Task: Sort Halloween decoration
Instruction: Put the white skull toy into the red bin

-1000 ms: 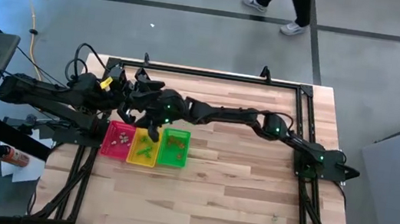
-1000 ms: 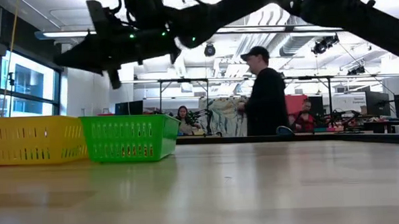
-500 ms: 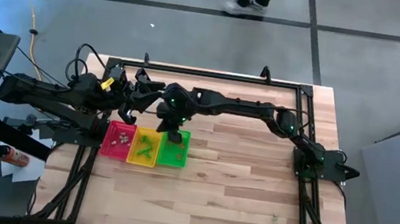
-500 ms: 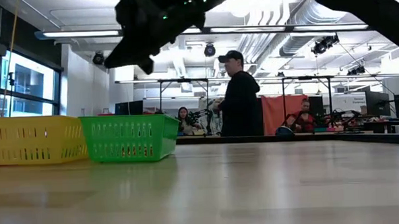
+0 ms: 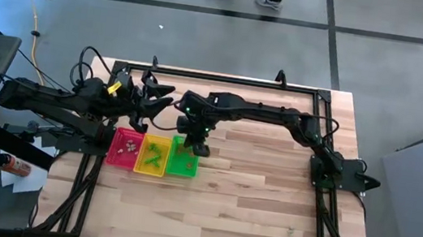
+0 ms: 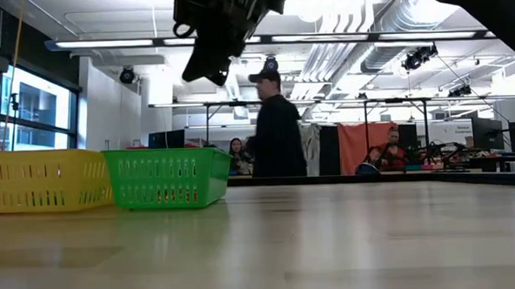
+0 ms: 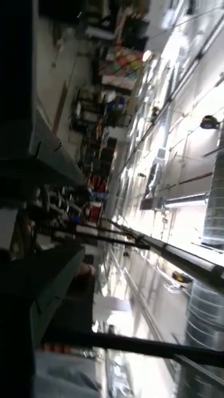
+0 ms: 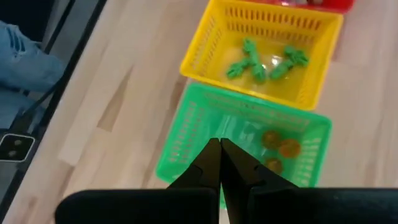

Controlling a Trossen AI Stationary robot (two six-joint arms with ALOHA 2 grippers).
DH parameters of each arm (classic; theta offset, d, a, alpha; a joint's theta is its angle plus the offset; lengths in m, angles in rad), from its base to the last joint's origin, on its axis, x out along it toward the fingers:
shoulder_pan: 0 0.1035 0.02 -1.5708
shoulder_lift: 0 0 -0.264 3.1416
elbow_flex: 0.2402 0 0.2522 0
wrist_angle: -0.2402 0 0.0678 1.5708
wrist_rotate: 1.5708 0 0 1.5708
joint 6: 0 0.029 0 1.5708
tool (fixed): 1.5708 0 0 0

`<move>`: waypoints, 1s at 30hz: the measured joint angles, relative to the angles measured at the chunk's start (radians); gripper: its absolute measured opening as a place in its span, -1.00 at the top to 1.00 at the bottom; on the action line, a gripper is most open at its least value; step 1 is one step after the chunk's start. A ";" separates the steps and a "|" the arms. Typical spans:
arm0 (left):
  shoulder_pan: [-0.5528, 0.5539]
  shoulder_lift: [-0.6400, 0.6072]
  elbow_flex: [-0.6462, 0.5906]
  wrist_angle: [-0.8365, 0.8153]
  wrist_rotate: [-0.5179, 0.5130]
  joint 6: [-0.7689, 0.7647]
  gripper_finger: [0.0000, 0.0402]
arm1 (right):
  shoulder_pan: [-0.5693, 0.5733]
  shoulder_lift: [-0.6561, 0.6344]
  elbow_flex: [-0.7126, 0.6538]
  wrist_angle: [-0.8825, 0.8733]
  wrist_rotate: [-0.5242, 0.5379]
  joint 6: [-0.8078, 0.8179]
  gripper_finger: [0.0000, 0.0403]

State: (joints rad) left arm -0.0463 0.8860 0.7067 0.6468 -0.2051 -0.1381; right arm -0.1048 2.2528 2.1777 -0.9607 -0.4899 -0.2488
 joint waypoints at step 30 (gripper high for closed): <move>-0.001 -0.030 0.000 -0.084 -0.086 0.087 0.21 | -0.027 -0.387 -0.427 -0.135 0.042 -0.009 1.00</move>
State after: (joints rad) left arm -0.0477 0.8562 0.7063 0.5630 -0.2907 -0.0508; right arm -0.1320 1.8661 1.7506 -1.0955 -0.4478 -0.2575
